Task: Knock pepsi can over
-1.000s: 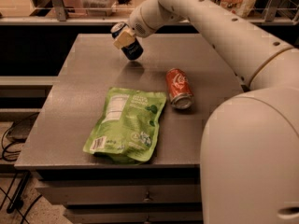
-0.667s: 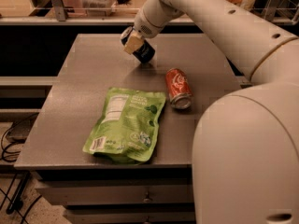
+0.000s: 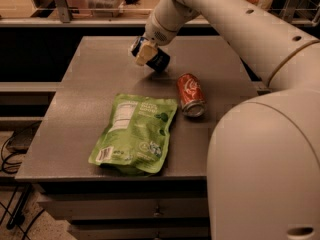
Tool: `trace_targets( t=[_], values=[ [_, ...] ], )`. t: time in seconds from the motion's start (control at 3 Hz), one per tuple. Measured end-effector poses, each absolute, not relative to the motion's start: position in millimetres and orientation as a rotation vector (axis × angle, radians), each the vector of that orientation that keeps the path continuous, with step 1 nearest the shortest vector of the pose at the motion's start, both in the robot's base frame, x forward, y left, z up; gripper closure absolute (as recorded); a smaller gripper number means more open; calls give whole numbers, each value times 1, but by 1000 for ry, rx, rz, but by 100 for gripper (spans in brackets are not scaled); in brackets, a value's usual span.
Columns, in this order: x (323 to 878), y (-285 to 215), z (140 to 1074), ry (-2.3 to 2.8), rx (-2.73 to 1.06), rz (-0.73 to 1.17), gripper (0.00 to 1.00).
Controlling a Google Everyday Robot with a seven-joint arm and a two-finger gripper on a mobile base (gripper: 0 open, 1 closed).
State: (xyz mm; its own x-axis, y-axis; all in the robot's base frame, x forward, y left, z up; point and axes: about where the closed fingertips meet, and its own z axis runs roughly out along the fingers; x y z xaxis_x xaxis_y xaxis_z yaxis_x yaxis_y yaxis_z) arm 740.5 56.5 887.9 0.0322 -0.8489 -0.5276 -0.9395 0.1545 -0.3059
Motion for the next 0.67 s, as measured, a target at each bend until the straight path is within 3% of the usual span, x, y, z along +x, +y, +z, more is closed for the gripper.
trace_targets(
  t=[0.33,0.67],
  values=[
    [726,69,887,1743,-1672,385,0],
    [716,84,894,1720,-1647,478,0]
  ],
)
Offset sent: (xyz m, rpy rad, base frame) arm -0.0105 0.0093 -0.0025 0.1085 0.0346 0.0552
